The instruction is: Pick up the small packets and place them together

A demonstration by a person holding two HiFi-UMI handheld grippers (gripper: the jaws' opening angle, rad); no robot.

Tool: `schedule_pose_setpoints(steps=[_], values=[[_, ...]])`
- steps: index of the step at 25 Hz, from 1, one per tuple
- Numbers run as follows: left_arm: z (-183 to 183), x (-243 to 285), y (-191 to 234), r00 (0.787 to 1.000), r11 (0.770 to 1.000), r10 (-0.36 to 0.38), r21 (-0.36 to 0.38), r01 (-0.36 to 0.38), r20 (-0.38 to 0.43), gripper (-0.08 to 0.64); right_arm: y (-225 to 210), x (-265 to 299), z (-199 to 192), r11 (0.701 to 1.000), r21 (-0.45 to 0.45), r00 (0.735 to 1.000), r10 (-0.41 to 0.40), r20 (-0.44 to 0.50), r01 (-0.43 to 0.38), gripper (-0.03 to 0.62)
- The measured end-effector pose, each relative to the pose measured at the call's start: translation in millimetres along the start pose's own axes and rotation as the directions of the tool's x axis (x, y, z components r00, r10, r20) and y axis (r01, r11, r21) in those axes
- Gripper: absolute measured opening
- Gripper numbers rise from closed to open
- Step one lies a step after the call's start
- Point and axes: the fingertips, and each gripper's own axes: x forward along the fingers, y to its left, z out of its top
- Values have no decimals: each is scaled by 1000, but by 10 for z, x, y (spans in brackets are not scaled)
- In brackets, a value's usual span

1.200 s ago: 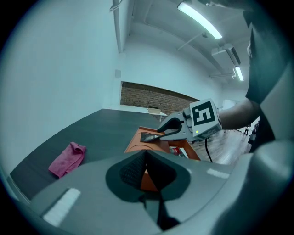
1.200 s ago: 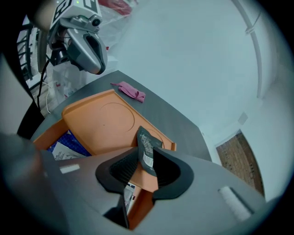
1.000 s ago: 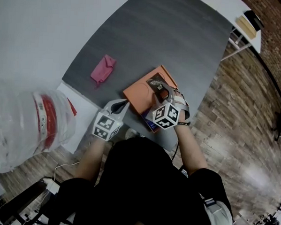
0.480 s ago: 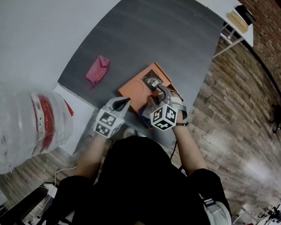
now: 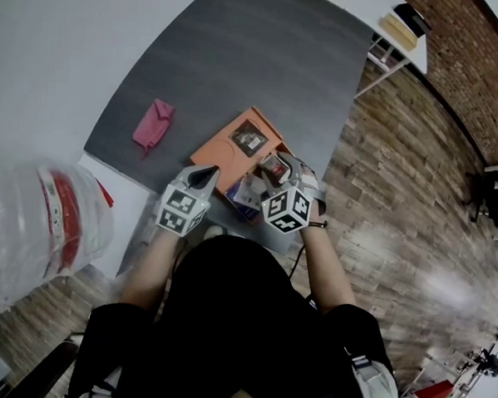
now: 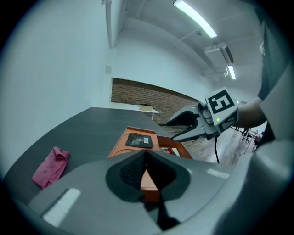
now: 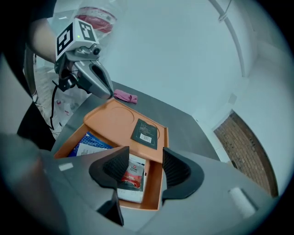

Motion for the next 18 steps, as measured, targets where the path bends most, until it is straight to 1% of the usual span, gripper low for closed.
schedule_pose_setpoints(steps=[2, 5, 7, 9, 11, 13, 14, 16, 17, 18], values=[[-1, 18, -15, 1000, 1000, -11, -3, 11, -3, 0, 23, -20, -121, 998, 63, 1000, 25, -17, -24, 232], [-30, 39, -56, 1000, 999, -31, -11, 30, -6, 0, 67, -14, -277, 984, 165, 997, 69, -41, -62, 232], [-70, 59, -79, 999, 999, -39, -21, 39, -14, 0, 88, 9, -356, 977, 198, 993, 96, -62, -82, 233], [-105, 68, -107, 999, 999, -45, -30, 44, -25, 0, 121, 26, -416, 974, 197, 988, 129, -83, -111, 233], [-132, 71, -134, 998, 998, -50, -41, 49, -29, 0, 159, 41, -475, 976, 157, 981, 166, -104, -148, 232], [-164, 76, -146, 998, 997, -53, -53, 51, -31, 0, 184, 69, -542, 979, 73, 971, 199, -134, -191, 228], [-179, 77, -145, 998, 997, -53, -59, 51, -32, 0, 185, 85, -578, 977, 17, 965, 213, -152, -213, 210], [-203, 77, -139, 998, 996, -51, -71, 49, -35, 0, 177, 117, -648, 961, -95, 953, 240, -188, -261, 182], [-213, 78, -134, 998, 996, -49, -75, 46, -36, 0, 177, 132, -676, 947, -143, 945, 257, -201, -288, 151], [-221, 80, -130, 998, 996, -46, -80, 43, -36, 0, 181, 148, -700, 931, -183, 937, 276, -212, -316, 146]])
